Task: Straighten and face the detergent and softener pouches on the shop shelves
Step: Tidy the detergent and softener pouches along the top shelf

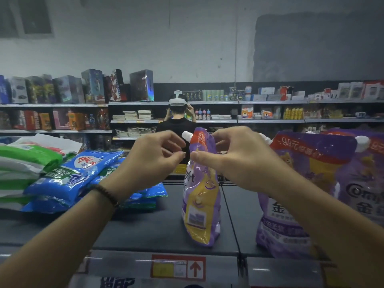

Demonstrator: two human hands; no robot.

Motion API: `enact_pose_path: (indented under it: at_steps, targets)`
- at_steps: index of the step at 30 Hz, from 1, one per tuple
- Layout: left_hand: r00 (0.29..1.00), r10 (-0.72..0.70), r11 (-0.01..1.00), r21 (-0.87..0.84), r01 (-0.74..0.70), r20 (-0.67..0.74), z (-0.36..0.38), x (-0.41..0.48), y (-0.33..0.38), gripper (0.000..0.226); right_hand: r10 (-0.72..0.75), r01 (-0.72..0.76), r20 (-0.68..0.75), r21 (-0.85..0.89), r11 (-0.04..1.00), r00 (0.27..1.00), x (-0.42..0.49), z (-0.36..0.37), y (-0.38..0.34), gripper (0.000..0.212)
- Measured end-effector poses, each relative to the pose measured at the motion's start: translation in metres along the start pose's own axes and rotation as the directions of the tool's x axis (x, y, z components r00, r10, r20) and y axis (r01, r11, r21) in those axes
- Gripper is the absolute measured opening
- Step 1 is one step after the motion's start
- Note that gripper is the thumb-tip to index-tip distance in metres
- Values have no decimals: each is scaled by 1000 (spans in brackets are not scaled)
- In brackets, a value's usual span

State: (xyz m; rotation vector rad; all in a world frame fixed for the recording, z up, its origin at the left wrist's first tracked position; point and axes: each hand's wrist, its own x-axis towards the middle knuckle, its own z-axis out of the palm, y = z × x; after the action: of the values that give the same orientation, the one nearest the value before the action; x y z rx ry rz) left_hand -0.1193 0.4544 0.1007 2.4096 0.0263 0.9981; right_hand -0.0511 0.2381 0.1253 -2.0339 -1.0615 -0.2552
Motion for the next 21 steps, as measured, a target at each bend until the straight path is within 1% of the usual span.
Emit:
enact_pose_path:
  at_steps: [2,4,6,9,10,12,14,16,18,21]
  targets:
    - [999,36,992,118,-35,-5,-4,18,-12,15,14,-16,-35,-61,998,999,1,-7,-7,45]
    - [996,72,972,220,-80,44,-4,36,-19,24,33,-36,-34,-75,997,999,6,-11,-9,40]
    - [992,96,966,230,-114,87,-3,49,-22,35,59,-61,-21,-110,992,998,12,-12,-13,36]
    - [972,131,974,159,-163,195,-2,64,-17,51,79,-80,-13,-147,986,997,17,-16,-14,31]
    - [960,129,980,113,-161,250,-1,68,-15,50,69,-73,-28,-158,985,997,18,-17,-12,28]
    - [932,122,989,34,-142,343,1,73,-14,38,58,-67,-56,-185,980,997,23,-19,-8,24]
    - [912,129,988,26,-151,389,3,76,-15,24,86,-91,-32,-194,977,996,27,-23,-7,24]
    - [906,137,988,14,-156,401,5,79,-16,14,125,-119,20,-198,973,992,29,-28,-8,24]
    - [908,133,990,-8,-142,398,5,82,-17,8,141,-129,42,-226,966,989,30,-32,-11,25]
    - [902,130,990,-7,-140,411,3,86,-17,11,145,-129,42,-269,955,989,33,-36,-15,24]
